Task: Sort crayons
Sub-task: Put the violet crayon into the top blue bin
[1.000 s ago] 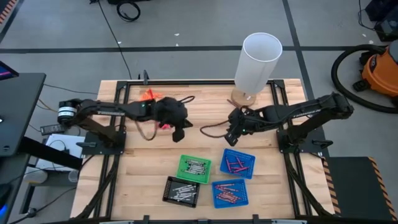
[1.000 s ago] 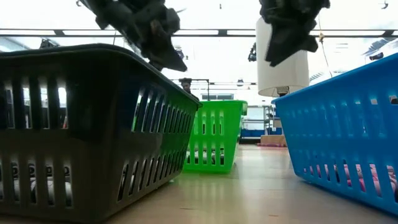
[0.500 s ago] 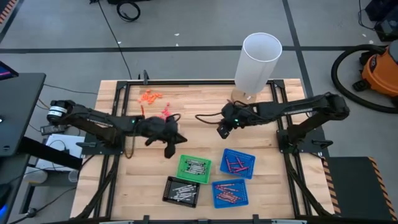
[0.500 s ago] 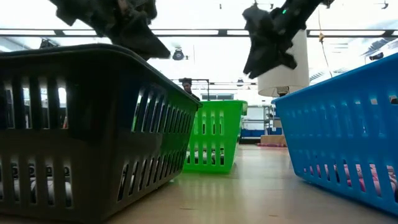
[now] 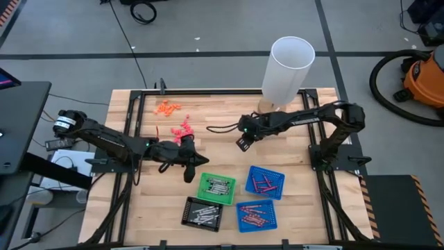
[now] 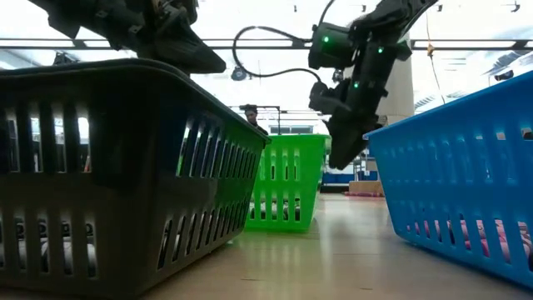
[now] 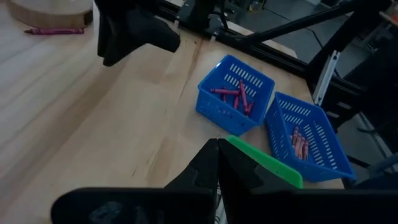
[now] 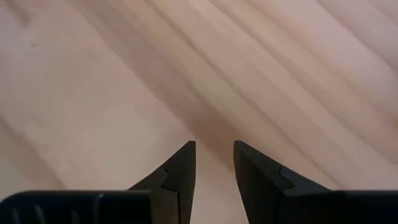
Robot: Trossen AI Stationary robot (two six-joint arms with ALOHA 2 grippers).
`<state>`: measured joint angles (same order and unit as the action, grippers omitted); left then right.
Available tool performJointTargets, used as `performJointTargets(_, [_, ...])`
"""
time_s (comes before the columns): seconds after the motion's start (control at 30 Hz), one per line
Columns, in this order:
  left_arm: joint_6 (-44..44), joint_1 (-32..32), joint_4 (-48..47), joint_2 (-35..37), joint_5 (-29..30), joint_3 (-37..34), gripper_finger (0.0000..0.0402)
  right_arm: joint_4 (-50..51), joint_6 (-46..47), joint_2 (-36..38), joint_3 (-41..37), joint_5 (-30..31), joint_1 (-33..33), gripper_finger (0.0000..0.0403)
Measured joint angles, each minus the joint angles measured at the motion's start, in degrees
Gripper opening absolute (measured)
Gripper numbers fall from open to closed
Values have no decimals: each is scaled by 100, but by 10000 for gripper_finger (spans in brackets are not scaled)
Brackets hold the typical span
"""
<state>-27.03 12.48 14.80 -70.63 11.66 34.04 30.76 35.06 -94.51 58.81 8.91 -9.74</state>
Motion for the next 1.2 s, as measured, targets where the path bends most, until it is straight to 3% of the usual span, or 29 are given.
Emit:
performJointTargets(0.33, [-208,-1,-72,0,70,2,15,-68,-503,-2,0,178,-462,116])
performJointTargets(0.53, [-398,103,-758,-7,72,7,16,-212,-532,-111,2,-99,-715,116])
performJointTargets(1.2, [-382,126,-860,-57,267,7,16,-543,-462,-121,4,-407,-614,116])
